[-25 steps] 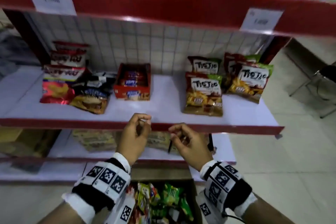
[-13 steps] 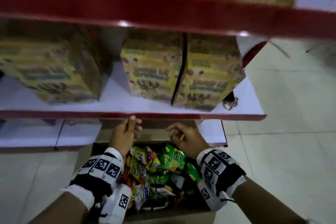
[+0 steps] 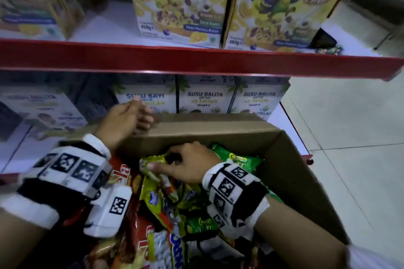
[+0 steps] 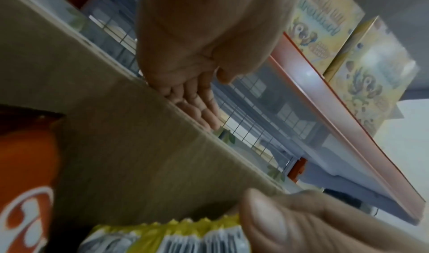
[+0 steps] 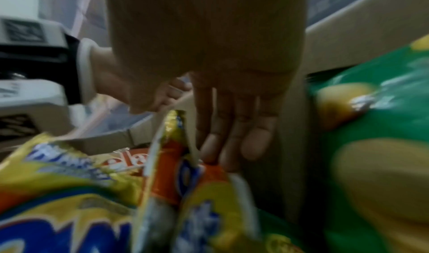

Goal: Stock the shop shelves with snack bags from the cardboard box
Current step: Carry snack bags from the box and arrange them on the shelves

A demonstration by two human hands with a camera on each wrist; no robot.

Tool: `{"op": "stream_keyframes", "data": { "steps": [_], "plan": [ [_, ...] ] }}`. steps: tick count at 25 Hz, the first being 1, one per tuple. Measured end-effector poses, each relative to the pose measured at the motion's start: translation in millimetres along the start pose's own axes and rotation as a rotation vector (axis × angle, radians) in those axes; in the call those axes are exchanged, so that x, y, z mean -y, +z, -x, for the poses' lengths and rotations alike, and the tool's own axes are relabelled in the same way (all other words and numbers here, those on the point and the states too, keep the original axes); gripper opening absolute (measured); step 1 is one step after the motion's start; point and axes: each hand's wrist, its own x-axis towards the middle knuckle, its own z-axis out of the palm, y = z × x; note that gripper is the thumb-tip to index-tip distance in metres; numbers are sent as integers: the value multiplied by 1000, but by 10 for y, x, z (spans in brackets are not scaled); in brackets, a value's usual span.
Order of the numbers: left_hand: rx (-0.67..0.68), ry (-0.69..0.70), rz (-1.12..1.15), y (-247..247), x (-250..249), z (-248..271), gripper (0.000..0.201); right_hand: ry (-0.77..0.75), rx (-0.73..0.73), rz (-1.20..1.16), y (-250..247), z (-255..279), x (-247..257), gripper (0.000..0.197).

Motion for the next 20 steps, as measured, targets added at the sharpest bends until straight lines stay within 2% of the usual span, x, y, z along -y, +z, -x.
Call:
{"op": "stream_keyframes", "data": {
  "steps": [1,3,5,8,10,11,13,16,17,18,20],
  "plan": [
    [9,24,-1,-28,3,-25,48,-25,-16,45,24,-10,46,71],
    [29,65,1,-88,-14,-2,48,-79,-26,97,1,10,113,59],
    [33,95,-10,-191,-91,98,46,-102,-8,42,-157,89,182,47],
    [-2,137,-55,-311,-299,260,43,-90,13,-95,-615,344,300,21],
    [-36,146,-82,-345,-484,378,43,-136,-66,-149,-1008,529,420,27],
    [-31,123,-100,-347,-575,433,44,-151,-111,-183,-1192,612,480,23],
    [69,37,-120,-377,-786,616,53,-186,-226,-185,-1511,800,645,19],
    [436,-107,57,-413,-1020,837,81,-287,-360,-59,-1641,989,894,29],
    [475,-90,176,-405,-1060,884,80,-323,-347,-39,-1607,1029,944,22],
    [446,-38,276,-387,-1073,914,71,-356,-325,-16,-1564,1081,1008,20],
    [281,106,363,-359,-1086,936,42,-405,-287,-22,-1561,1127,1029,33]
  ]
}}
